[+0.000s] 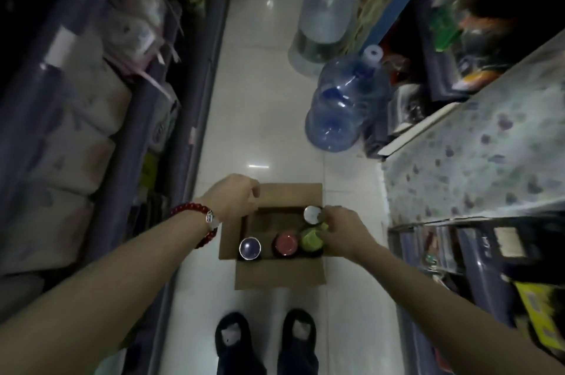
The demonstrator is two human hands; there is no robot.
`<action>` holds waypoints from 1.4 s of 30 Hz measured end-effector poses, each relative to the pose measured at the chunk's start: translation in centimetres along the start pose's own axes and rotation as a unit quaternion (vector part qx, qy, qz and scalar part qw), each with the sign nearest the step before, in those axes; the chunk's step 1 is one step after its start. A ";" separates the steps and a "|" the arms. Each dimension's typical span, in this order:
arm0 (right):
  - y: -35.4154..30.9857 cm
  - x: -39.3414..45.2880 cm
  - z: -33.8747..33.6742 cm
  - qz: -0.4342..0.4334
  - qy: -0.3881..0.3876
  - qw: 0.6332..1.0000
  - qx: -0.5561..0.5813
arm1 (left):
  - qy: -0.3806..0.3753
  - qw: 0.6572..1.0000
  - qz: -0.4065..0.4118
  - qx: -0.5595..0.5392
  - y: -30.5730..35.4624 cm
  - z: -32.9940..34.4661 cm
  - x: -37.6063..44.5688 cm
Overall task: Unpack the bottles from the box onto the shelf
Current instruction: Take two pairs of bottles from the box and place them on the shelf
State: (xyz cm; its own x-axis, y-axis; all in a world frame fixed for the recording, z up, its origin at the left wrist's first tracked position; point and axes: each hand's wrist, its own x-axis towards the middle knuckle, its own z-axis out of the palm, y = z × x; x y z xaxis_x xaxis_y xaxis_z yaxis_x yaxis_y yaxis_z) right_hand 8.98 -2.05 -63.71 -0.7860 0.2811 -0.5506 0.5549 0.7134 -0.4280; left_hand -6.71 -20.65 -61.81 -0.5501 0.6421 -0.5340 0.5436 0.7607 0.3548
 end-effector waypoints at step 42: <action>9.3 19.7 30.4 0.050 0.165 0.963 0.207 | 0.205 0.894 -0.116 -0.380 -12.6 34.1 13.7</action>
State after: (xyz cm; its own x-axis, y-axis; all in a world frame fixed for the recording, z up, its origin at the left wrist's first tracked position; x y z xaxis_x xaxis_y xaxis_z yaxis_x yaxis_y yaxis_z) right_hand 6.93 -9.40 -100.37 -0.7296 0.5717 -0.3754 0.6392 0.3748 -0.6716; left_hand 0.55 -24.68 -99.78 -0.8633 0.3205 -0.3899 -0.1181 0.6228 0.7734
